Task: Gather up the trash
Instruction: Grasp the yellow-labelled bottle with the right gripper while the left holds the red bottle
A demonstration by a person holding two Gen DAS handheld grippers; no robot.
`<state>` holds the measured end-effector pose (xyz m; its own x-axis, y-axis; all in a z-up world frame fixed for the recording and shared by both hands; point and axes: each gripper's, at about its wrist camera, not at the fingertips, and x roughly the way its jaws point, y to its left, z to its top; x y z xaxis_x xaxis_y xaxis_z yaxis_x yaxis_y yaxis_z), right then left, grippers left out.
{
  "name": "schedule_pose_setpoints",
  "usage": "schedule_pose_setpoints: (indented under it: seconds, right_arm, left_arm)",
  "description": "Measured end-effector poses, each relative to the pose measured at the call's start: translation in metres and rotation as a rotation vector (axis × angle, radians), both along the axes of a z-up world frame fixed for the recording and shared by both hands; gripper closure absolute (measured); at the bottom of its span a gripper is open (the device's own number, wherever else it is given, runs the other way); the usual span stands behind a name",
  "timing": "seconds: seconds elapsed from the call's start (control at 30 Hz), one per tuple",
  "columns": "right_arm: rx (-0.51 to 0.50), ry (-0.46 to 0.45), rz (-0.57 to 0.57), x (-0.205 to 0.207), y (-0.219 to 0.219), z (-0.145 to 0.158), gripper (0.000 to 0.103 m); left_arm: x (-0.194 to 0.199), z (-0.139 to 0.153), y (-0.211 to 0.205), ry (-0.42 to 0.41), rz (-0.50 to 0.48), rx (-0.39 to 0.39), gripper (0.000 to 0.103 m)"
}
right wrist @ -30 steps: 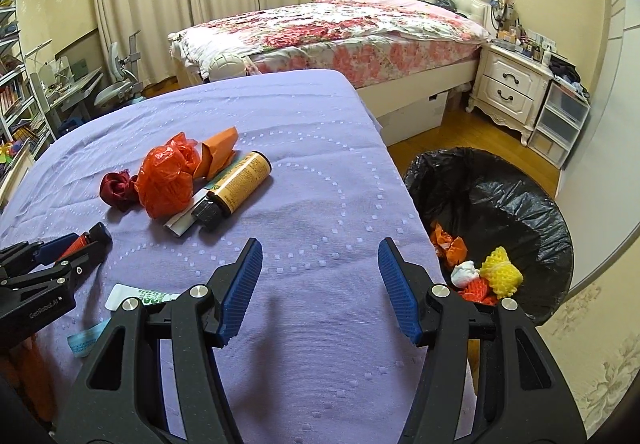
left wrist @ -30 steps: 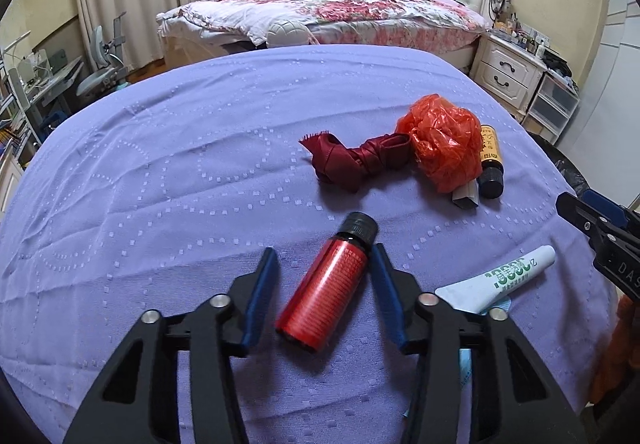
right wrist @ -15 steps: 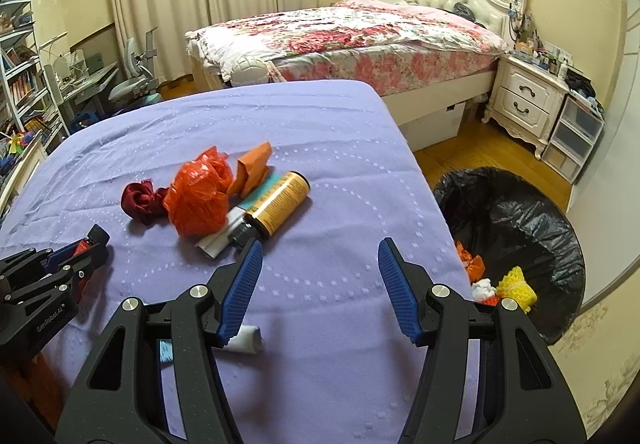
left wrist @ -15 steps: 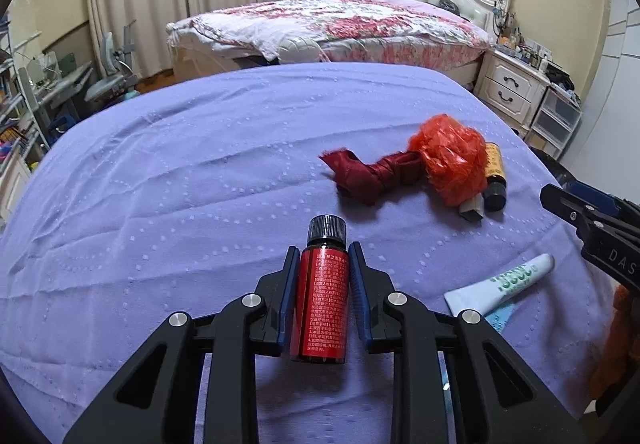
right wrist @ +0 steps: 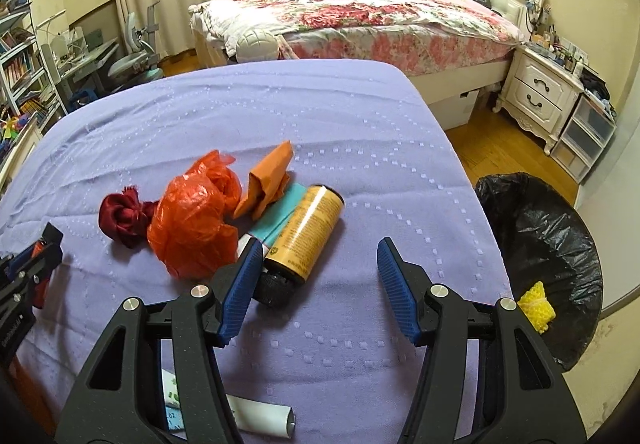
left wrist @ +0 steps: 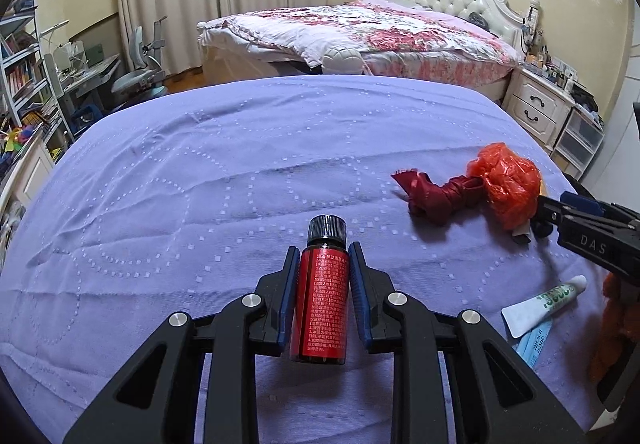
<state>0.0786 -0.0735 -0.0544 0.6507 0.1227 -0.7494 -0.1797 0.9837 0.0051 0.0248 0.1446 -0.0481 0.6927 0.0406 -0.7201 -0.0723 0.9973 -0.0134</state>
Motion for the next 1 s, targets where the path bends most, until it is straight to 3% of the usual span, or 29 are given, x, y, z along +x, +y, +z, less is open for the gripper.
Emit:
schedule_pose_setpoints:
  seconds: [0.13, 0.27, 0.37, 0.67, 1.0]
  right_arm:
    - [-0.004, 0.009, -0.005, -0.002, -0.003, -0.001, 0.054]
    - [-0.005, 0.008, -0.002, -0.001, -0.005, -0.001, 0.056]
    - [0.012, 0.018, 0.022, 0.001, -0.005, 0.0, 0.078]
    - [0.037, 0.003, 0.012, -0.014, -0.02, 0.005, 0.078]
    - [0.065, -0.04, -0.074, -0.037, -0.072, 0.016, 0.078]
  left_arm:
    - [0.0, -0.001, 0.002, 0.002, 0.004, -0.01, 0.077]
    - [0.0, -0.001, 0.002, 0.003, 0.005, -0.013, 0.077]
    - [0.0, -0.001, 0.001, 0.002, 0.007, -0.015, 0.077]
    - [-0.003, 0.003, -0.01, -0.016, -0.009, -0.034, 0.077]
    - [-0.011, 0.024, -0.056, -0.084, -0.098, -0.043, 0.077]
